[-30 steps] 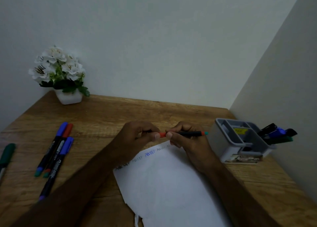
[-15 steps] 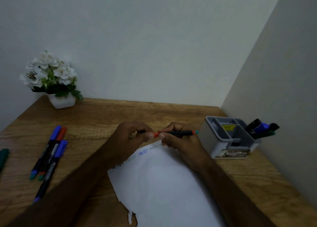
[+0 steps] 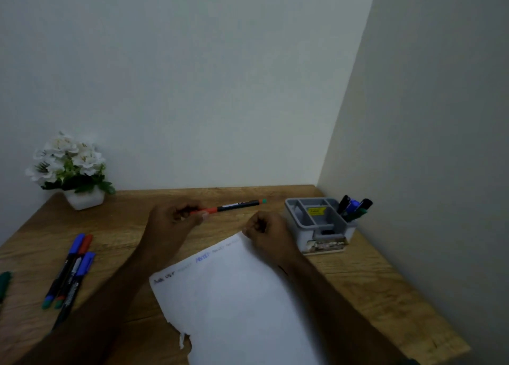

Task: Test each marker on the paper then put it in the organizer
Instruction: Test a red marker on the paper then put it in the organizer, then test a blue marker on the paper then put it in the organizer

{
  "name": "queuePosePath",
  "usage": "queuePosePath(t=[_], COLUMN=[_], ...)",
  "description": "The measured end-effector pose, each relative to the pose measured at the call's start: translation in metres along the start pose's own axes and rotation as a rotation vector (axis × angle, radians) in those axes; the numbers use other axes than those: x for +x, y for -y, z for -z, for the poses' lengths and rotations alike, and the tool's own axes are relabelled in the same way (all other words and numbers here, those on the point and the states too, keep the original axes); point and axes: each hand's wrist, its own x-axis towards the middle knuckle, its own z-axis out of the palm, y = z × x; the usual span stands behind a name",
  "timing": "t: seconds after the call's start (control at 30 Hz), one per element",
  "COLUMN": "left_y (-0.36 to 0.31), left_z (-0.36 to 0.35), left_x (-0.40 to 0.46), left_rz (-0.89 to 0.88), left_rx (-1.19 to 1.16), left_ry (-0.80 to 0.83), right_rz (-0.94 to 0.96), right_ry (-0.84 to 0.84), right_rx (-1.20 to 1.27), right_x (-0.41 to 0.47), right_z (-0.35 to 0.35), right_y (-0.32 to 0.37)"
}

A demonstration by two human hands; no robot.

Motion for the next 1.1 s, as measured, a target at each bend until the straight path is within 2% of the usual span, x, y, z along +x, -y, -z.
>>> queuePosePath(t=[0.13,0.27,0.4,0.63,1.0,1.1], left_y=[-0.029,-0.055,-0.076,-0.089,-0.093,-0.094], left_z=[-0.017,-0.045,-0.091,-0.156,-0.209,-0.223], left_x=[0.019,0.046,0.070,0.091,0.105,0.104], left_rz=[-0.064,-0.168,-0.222,-0.292,-0.327,-0.310], left_rx=[-0.015,0.047,0.004,0.032,0.121,0.126], left_ry=[0.041,0.104,0.169,0.235,0.343,0.431], right_rz=[0.106,0.286,0.375,0.364,0.322,0.317], right_ry=[0.133,0.114,0.078,0.015,-0.023,-0.023], right_rx=[-0.204,-0.362,-0.374,-0.375,-0.332,-0.332], right_x=[-0.012,-0.037,-0.051,-0.054,-0.054,-0.054], right_z=[0.019,0.034,0.038,0.034,0.034,0.033], right_y=[0.004,-0.002,-0.005,-0.009,-0.010,-0.011])
